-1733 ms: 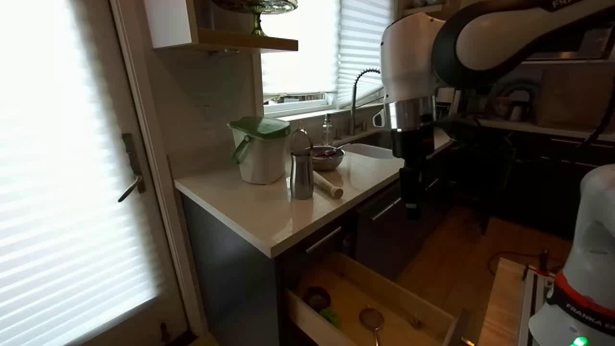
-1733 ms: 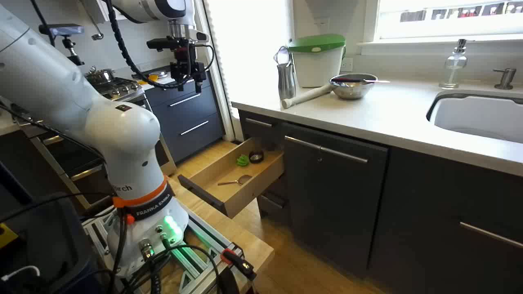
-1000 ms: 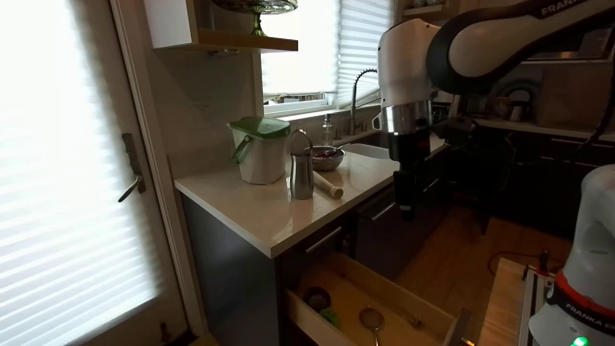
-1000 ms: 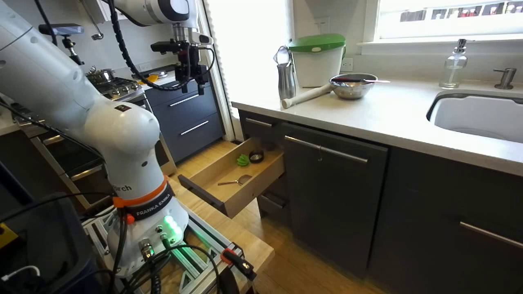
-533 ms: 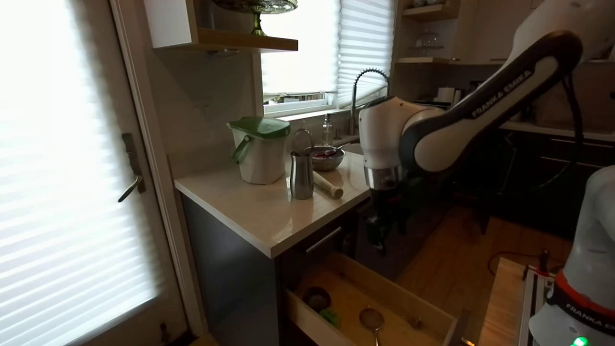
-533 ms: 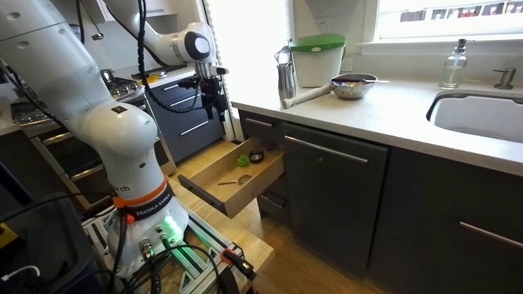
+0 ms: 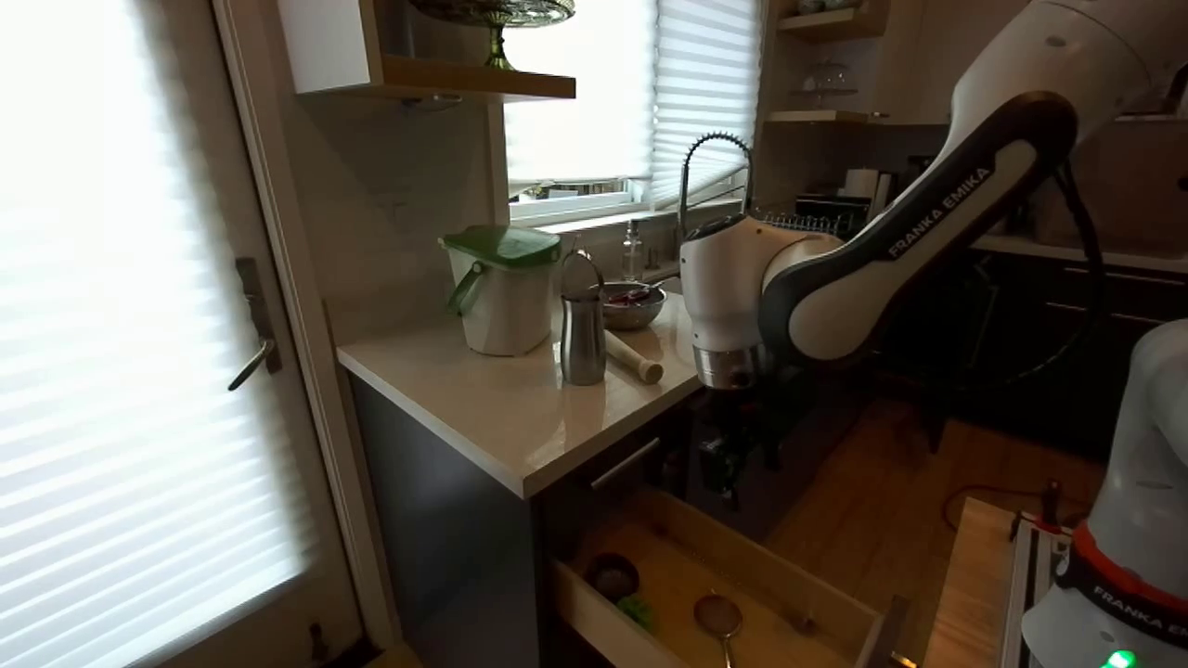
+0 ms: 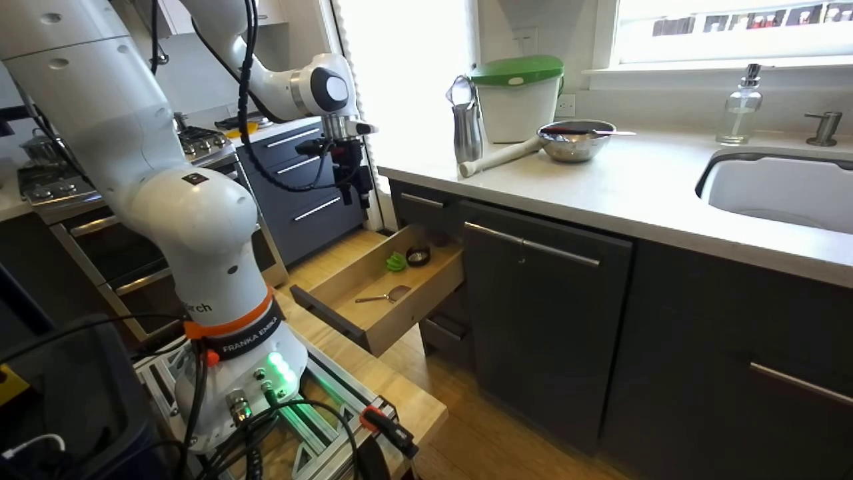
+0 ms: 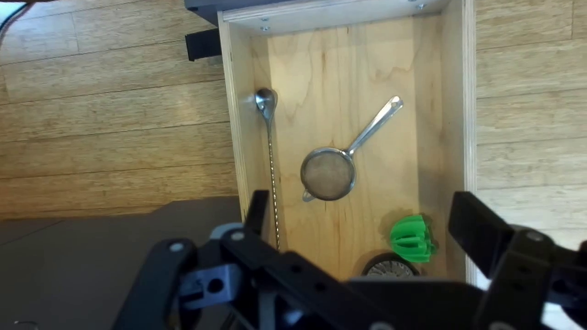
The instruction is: Remove the green round object from the opened drawer and place it inside the metallic bowl the counter top
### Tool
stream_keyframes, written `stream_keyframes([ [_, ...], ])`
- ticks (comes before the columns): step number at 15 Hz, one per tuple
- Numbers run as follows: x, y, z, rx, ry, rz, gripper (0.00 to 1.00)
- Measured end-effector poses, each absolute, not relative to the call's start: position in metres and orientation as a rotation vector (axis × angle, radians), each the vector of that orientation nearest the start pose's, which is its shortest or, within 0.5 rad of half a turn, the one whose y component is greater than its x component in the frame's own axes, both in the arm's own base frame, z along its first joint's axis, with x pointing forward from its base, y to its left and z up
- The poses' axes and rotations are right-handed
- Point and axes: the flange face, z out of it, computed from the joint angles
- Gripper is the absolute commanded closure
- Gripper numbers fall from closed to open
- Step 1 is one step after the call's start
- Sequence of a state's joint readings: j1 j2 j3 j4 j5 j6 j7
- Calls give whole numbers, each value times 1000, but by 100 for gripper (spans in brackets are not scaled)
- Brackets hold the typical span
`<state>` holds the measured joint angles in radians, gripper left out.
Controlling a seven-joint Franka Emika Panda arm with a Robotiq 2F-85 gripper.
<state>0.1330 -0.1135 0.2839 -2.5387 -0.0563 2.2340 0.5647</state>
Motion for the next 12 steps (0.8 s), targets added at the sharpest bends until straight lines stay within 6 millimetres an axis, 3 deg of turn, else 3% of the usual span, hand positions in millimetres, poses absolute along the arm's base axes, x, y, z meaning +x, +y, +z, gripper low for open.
stream_keyframes([
  [5,405,167,283,-3140,388,-183,0],
  [9,395,136,258,-3002,572,-425,0],
  [12,393,104,246,-2911,769,-481,0],
])
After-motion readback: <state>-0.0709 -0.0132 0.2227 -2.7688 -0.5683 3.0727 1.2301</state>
